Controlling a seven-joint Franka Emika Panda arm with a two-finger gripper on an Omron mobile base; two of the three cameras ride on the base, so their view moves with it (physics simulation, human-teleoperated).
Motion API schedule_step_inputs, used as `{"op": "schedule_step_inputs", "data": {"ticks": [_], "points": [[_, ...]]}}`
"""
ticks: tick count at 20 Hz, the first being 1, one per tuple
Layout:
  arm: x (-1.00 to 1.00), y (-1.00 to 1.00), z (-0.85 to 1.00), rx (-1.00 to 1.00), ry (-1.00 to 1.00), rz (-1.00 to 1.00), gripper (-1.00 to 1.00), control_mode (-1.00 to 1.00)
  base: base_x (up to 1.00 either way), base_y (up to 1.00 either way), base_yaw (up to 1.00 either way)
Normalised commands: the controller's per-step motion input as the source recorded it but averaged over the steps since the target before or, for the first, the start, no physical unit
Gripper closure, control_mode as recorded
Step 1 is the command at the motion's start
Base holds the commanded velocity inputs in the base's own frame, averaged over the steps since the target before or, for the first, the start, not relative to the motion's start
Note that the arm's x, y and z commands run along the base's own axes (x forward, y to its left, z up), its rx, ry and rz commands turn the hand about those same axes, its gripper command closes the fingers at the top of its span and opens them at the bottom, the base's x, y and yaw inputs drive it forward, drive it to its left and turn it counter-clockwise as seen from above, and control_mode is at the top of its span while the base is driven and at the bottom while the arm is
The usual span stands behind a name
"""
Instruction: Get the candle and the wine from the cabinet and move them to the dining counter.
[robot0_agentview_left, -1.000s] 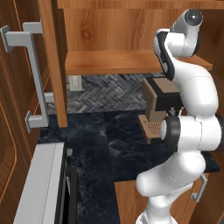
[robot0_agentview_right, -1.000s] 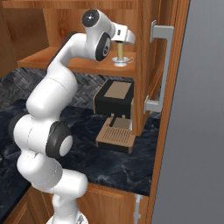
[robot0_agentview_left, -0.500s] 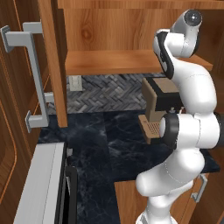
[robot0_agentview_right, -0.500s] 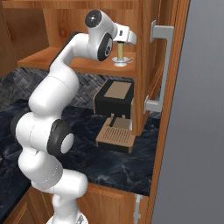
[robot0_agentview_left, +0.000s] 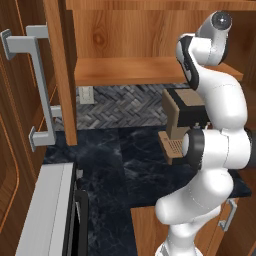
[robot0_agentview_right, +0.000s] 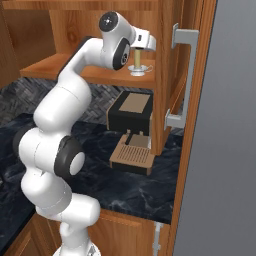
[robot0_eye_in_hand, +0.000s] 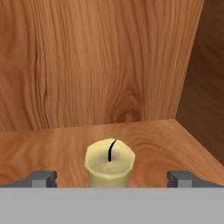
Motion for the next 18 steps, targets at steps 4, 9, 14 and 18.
{"op": "schedule_step_inputs", "data": {"ticks": [4, 9, 14, 18], "points": [[0.03, -0.07, -0.05, 0.00, 0.00, 0.00, -1.00, -1.00, 0.00, 0.00, 0.00], [0.05, -0.02, -0.02, 0.00, 0.00, 0.00, -1.00, -1.00, 0.00, 0.00, 0.00], [0.06, 0.00, -0.01, 0.00, 0.00, 0.00, 1.00, -1.00, 0.00, 0.00, 0.00], [0.08, 0.00, 0.00, 0.00, 0.01, 0.00, 1.00, -1.00, 0.00, 0.00, 0.00]]}}
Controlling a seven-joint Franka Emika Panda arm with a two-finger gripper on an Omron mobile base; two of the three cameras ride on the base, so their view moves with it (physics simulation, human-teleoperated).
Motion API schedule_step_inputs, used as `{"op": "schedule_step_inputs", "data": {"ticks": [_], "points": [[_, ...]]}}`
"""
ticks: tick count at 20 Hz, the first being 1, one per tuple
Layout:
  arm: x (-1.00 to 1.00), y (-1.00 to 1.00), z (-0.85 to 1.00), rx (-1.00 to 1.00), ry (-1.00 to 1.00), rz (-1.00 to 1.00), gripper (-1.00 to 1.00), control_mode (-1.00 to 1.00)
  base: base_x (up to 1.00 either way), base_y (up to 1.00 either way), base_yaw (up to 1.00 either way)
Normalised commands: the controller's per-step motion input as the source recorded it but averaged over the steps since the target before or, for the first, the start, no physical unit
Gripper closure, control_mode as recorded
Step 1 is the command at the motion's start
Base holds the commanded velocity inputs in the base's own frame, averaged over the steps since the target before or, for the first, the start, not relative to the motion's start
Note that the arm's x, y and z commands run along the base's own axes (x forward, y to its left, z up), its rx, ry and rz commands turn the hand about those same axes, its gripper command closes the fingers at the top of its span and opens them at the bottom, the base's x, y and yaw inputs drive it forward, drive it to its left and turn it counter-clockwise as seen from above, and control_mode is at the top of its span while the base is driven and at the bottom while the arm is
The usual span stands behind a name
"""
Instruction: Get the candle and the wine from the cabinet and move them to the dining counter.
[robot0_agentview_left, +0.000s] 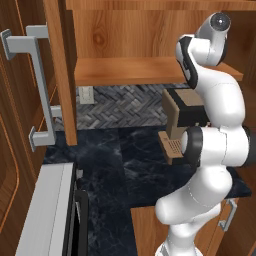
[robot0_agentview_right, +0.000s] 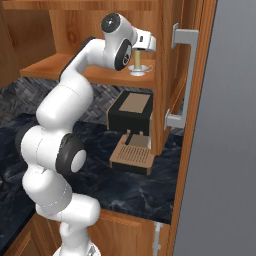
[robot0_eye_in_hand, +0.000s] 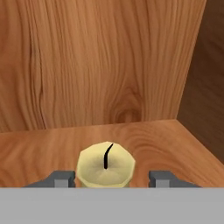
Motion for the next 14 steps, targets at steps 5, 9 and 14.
{"op": "schedule_step_inputs", "data": {"ticks": [5, 9, 14], "points": [[0.01, 0.00, 0.00, 0.00, 0.00, 0.00, 1.00, -1.00, 0.00, 0.00, 0.00], [0.00, 0.00, 0.00, 0.00, 0.00, 0.00, 1.00, -1.00, 0.00, 0.00, 0.00], [-0.03, 0.00, 0.00, 0.00, -0.01, 0.00, 1.00, -1.00, 0.00, 0.00, 0.00]]}}
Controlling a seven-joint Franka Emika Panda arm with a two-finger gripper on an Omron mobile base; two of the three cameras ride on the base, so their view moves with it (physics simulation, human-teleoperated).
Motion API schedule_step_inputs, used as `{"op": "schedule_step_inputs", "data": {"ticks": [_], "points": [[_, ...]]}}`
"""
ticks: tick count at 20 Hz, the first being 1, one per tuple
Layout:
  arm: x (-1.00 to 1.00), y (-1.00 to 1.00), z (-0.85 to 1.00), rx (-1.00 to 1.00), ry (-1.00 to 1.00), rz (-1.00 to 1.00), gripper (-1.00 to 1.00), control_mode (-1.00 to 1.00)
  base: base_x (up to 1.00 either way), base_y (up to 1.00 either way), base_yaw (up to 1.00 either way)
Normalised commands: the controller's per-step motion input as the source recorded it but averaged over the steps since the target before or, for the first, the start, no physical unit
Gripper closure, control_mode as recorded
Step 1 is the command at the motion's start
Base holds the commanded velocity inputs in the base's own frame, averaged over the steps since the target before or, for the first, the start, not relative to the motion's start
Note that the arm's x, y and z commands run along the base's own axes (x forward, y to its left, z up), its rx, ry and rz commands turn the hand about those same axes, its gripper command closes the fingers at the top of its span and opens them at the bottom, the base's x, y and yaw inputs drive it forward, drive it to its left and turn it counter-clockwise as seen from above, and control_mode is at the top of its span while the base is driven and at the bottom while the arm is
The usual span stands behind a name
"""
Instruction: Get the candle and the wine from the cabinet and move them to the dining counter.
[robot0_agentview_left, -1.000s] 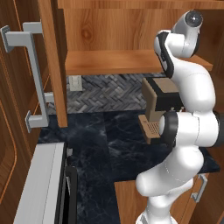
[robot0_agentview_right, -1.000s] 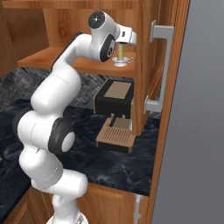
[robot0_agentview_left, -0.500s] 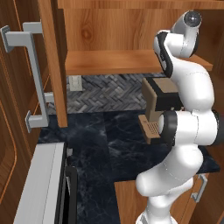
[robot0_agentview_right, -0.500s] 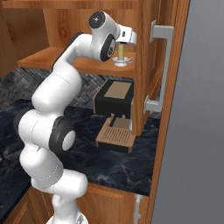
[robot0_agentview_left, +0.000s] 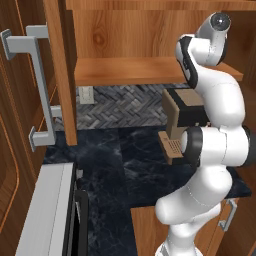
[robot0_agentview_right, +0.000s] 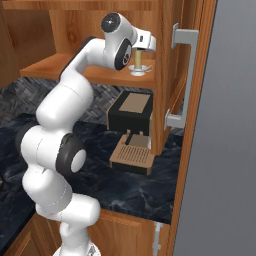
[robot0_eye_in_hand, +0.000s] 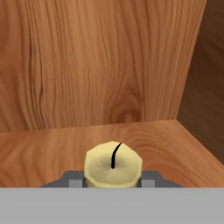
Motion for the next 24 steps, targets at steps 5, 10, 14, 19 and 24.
{"op": "schedule_step_inputs", "data": {"ticks": [5, 10, 14, 19, 24], "points": [[-0.28, 0.05, 0.00, 0.00, -0.04, 0.00, 1.00, -1.00, 0.00, 0.00, 0.00], [-0.33, 0.26, 0.00, 0.00, -0.01, 0.00, 1.00, -1.00, 0.00, 0.00, 0.00], [-0.25, 0.38, 0.00, 0.00, 0.00, 0.00, 1.00, -1.00, 0.00, 0.00, 0.00], [-0.10, 0.28, 0.00, 0.00, 0.00, 0.00, 1.00, -1.00, 0.00, 0.00, 0.00], [-0.01, 0.02, 0.00, 0.00, 0.00, 0.00, 1.00, -1.00, 0.00, 0.00, 0.00]]}}
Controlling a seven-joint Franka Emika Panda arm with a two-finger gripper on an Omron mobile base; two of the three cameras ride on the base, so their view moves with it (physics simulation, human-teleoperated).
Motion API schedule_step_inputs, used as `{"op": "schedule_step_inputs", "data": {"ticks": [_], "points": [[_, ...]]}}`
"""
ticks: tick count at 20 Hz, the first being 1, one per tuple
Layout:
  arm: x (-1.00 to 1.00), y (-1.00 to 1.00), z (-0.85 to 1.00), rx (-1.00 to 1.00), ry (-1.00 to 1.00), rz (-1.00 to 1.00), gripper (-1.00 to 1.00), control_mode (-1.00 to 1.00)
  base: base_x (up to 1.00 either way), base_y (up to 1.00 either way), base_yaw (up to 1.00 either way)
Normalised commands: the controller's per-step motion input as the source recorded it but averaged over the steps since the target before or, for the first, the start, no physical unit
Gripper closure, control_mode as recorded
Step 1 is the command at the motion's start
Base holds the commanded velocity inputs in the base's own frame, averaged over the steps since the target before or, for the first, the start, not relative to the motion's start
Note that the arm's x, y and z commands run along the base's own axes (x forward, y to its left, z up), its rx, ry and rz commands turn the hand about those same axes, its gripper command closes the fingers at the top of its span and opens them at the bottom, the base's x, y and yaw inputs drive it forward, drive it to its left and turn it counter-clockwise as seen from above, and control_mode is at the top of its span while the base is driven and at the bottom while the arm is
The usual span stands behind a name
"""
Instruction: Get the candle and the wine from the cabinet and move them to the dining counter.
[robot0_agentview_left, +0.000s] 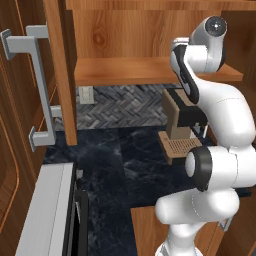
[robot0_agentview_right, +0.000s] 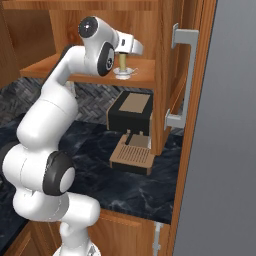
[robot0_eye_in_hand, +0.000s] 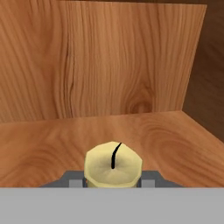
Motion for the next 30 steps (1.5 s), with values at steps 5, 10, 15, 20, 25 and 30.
{"op": "schedule_step_inputs", "data": {"ticks": [5, 10, 15, 20, 25, 30], "points": [[0.00, 0.00, 0.00, 0.00, 0.00, 0.00, 1.00, -1.00, 0.00, 0.00, 0.00], [-0.21, 0.00, 0.00, 0.00, -0.03, 0.00, 1.00, -1.00, 0.00, 0.00, 0.00], [-0.51, 0.03, 0.00, 0.00, -0.08, -0.01, 1.00, -1.00, 0.00, 0.00, 0.00], [-0.63, 0.12, 0.00, 0.00, -0.05, -0.07, 1.00, -1.00, 0.00, 0.00, 0.00], [-0.68, 0.35, 0.00, 0.00, 0.00, -0.10, 1.00, -1.00, 0.00, 0.00, 0.00], [-0.77, 0.29, -0.03, 0.00, 0.00, -0.06, 1.00, -1.00, 0.00, 0.00, 0.00]]}}
